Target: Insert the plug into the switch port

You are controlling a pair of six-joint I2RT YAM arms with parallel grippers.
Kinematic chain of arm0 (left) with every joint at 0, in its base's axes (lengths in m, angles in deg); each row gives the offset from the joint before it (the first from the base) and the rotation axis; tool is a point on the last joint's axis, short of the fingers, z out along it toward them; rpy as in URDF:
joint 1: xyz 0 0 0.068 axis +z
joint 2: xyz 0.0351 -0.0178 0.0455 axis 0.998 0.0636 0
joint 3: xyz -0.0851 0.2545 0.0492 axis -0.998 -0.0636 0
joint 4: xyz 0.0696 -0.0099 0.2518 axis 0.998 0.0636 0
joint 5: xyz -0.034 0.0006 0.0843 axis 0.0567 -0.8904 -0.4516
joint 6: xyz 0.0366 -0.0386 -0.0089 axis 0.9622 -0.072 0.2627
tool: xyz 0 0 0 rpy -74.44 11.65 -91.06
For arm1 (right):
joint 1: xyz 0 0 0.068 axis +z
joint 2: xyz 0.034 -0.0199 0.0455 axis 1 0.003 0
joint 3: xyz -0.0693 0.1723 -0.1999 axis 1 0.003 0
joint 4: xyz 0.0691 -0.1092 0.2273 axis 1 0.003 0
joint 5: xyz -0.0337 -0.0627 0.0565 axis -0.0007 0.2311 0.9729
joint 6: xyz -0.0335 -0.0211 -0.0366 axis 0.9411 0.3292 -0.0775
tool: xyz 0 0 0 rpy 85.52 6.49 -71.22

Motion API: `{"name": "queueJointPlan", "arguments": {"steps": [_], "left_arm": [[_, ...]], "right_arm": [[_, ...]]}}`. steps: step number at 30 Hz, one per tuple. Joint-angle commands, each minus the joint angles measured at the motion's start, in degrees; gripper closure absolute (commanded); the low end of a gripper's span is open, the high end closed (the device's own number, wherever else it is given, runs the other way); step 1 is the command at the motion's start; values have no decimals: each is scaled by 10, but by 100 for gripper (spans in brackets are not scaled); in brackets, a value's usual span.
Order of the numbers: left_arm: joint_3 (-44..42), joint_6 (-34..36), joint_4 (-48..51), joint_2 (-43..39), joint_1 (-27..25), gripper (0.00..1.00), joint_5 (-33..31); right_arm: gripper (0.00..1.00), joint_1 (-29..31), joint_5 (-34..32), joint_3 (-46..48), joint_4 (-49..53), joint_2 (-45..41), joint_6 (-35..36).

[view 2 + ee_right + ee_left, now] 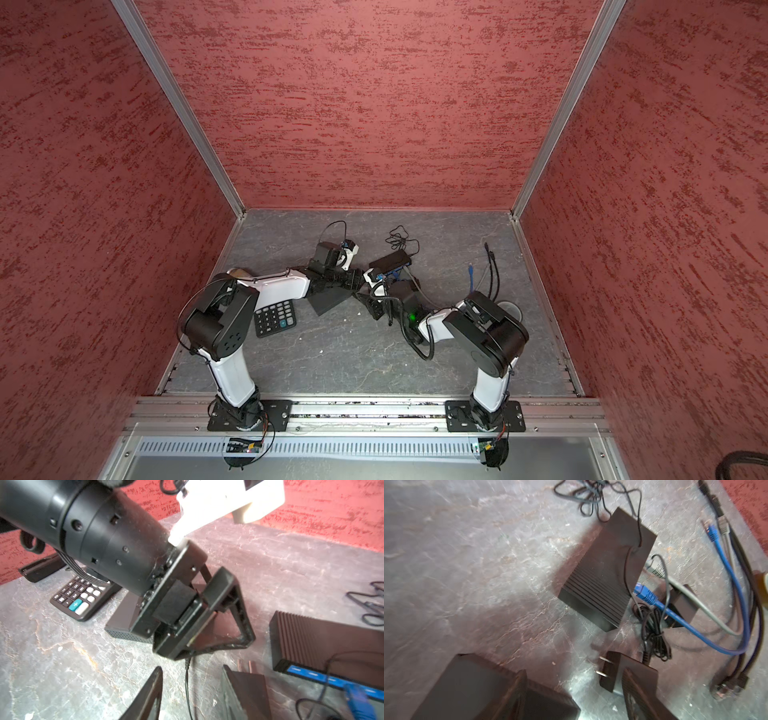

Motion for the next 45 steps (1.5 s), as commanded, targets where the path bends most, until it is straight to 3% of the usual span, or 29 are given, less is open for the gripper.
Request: {"name": "queueJointPlan", "arguments": {"steps": [1, 13, 18, 27, 38, 45], "left_arm": [[-10, -6, 10, -37, 6, 27, 7], [-81, -27, 15, -131, 45, 26, -21], [-117, -43, 27, -156, 77, 25, -32], [-146, -41, 29, -157, 123, 25, -24], [-143, -30, 12, -113, 136, 25, -13], [-120, -50, 31, -99, 137, 25, -50]], "right_arm": [[53, -1, -28, 2, 45, -35, -2], [52, -5, -124, -18, 160, -123, -106], [50, -6, -140, -40, 228, -144, -107], [48, -6, -71, -109, 356, -109, -124], [48, -4, -8, -121, 334, -68, -170], [48, -4, 4, -135, 327, -52, -187]]}}
